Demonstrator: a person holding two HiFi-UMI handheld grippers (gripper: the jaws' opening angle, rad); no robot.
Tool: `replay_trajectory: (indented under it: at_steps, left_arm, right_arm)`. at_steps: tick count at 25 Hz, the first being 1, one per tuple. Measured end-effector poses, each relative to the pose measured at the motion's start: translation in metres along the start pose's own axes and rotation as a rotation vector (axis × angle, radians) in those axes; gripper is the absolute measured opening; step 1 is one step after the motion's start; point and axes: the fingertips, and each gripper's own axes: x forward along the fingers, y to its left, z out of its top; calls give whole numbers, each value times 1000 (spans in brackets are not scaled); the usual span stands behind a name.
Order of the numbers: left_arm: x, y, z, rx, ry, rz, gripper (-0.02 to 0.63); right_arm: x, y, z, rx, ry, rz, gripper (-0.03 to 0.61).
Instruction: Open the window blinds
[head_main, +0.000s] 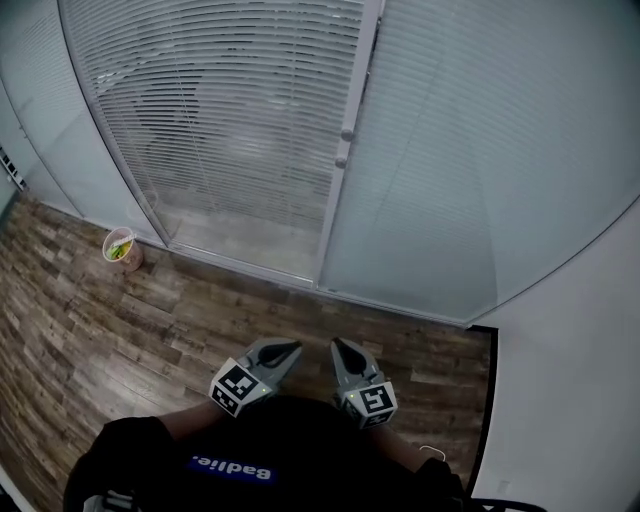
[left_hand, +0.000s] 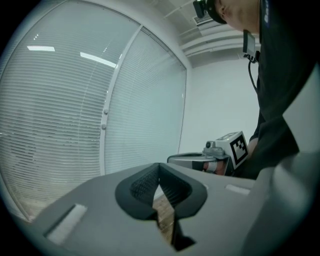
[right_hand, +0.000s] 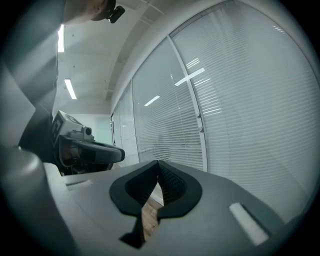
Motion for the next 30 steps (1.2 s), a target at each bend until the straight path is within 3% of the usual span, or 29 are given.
replay_trajectory:
  at_steps: [7,14,23,30]
  left_arm:
    - [11,34,5,-16,-14,-40,0]
    - [16,104,39,11,-55,-98,0]
    - [24,183,62,-8,-64,-170,0]
    - [34,196,62,-21,-90,-192,0]
  right_arm:
    - [30,-15,2,-17,26,-44,3]
    - [92,-27,31,-18,-3,-120,3]
    - [166,-35,53,8,45,-197,5]
    - [167,-52,52,-9,40,-267,8]
